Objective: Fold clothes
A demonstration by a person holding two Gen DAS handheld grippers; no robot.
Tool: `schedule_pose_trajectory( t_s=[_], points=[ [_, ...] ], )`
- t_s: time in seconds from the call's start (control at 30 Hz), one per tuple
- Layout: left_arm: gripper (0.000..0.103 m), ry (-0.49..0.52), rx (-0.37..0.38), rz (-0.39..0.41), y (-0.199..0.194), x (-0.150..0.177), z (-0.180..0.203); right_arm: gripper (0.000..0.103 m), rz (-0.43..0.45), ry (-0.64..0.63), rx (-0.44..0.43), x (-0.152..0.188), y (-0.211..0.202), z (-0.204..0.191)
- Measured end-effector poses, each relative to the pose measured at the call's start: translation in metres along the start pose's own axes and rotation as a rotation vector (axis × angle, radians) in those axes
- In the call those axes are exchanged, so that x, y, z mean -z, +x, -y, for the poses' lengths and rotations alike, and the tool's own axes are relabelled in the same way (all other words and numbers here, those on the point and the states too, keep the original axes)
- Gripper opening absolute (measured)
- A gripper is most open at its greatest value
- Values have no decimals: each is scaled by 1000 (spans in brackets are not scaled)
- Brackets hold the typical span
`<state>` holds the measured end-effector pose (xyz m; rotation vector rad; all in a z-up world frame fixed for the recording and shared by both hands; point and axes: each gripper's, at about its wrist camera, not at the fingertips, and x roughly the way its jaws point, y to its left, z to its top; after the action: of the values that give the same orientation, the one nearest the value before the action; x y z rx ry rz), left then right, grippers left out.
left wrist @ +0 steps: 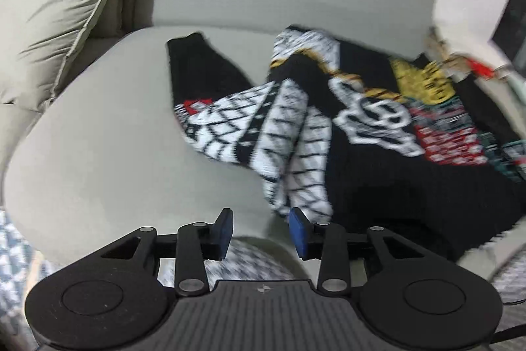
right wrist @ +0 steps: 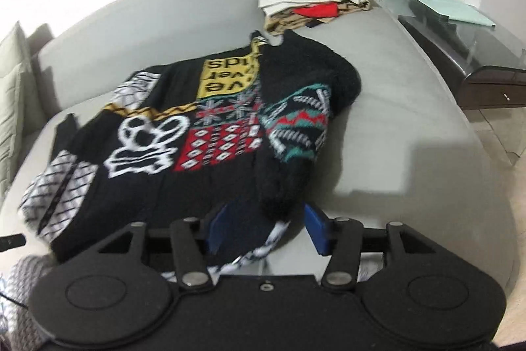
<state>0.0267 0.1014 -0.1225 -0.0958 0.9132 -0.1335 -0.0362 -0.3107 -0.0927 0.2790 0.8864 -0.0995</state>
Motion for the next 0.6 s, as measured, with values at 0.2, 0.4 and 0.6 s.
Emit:
schedule_pose_trajectory(
  t_s=[0.2,0.4,0.6],
  points=[
    [39,-54,77,44,0,14,8,65,-79,180,-182,22,21,0],
    [44,-8,161,57,4,20,34,65,-10,267,-13,21,47,10],
    [44,34,157,55,6,20,44,30,-45,258,-48,25,85,7]
  ],
)
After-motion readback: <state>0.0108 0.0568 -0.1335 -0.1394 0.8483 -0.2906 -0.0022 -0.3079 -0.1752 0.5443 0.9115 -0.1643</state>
